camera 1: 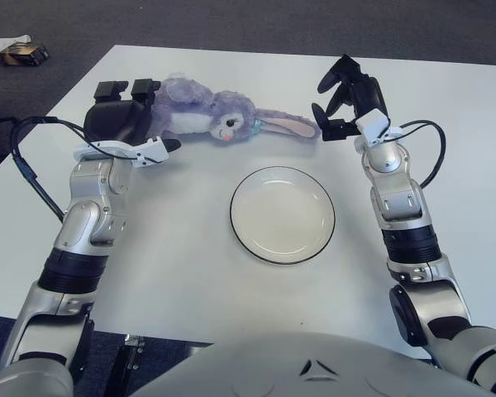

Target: Put the doll into the plate.

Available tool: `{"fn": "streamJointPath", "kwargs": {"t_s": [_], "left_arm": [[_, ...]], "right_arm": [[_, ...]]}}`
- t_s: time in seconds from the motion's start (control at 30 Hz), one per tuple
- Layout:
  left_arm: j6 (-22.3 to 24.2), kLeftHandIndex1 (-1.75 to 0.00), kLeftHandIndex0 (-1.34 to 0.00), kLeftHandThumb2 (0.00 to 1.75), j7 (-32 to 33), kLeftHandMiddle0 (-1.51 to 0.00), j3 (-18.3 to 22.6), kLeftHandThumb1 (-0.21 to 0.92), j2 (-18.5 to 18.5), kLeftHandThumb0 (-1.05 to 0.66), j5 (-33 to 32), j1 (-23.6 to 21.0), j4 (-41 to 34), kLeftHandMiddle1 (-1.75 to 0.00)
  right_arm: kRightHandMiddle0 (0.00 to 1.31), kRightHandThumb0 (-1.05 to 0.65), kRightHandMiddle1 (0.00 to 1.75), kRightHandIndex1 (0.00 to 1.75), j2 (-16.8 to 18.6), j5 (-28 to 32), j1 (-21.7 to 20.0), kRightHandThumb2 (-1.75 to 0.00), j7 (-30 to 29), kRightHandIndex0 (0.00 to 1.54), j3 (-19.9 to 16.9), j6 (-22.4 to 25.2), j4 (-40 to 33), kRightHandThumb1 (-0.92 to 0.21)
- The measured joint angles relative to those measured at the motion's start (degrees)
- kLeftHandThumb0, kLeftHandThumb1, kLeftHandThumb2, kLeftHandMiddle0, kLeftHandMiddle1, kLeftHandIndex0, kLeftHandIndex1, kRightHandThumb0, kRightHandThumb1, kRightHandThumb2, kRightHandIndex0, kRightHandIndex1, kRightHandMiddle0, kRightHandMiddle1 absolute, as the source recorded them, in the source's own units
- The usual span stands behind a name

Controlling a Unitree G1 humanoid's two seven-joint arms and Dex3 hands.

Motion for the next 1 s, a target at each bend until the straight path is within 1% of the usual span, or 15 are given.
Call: {"fn": "streamJointPath", "kwargs": {"t_s": [0.23, 0.5, 0.63, 0.83, 1.0], "left_arm": [[1.33, -0.6, 0.0, 0.45, -1.52, 0.0, -0.62, 0.76, -0.2, -0.93, 0.01, 0.03, -0.29, -0.6], [2.32, -0.56, 0.0, 0.49, -1.58, 0.0, -2.09, 0.73, -0.32, -0.91, 0.49, 0.02, 0.24, -0.62], [2.79, -0.55, 0.0, 0.54, -1.0, 0.0, -3.19, 0.69, -0.75, -0.9, 1.09, -0.3, 2.23, -0.64], [3.5, -0.53, 0.0, 0.56, 0.66, 0.0, -4.37, 0.67, -1.12, -0.89, 2.42, -0.88, 5.07, -0.66], [4.68, -0.54, 0.0, 0.58, 1.72, 0.0, -5.47, 0.68, -1.67, -0.88, 3.54, -1.98, 6.86, -0.6]], "right_arm": [[0.33, -0.01, 1.75, 1.74, 0.25, -0.41, -1.35, -1.28, -0.48, 0.6, 0.77, -2.54, 1.53, -0.36], [0.34, -0.01, 1.75, 1.75, 0.42, -0.65, -1.87, -1.31, -0.45, 0.61, 1.88, -2.62, 1.56, -0.34], [0.33, -0.01, 1.75, 1.75, 0.51, -0.71, -1.87, -1.29, -0.42, 0.6, 2.38, -2.62, 1.55, -0.36], [0.33, -0.01, 1.75, 1.74, 0.56, -1.38, -1.87, -1.28, -0.44, 0.59, 2.6, -2.6, 1.53, -0.37], [0.33, -0.01, 1.75, 1.74, 0.56, -1.97, -1.87, -1.28, -0.59, 0.59, 2.6, -2.65, 1.53, -0.36]]}}
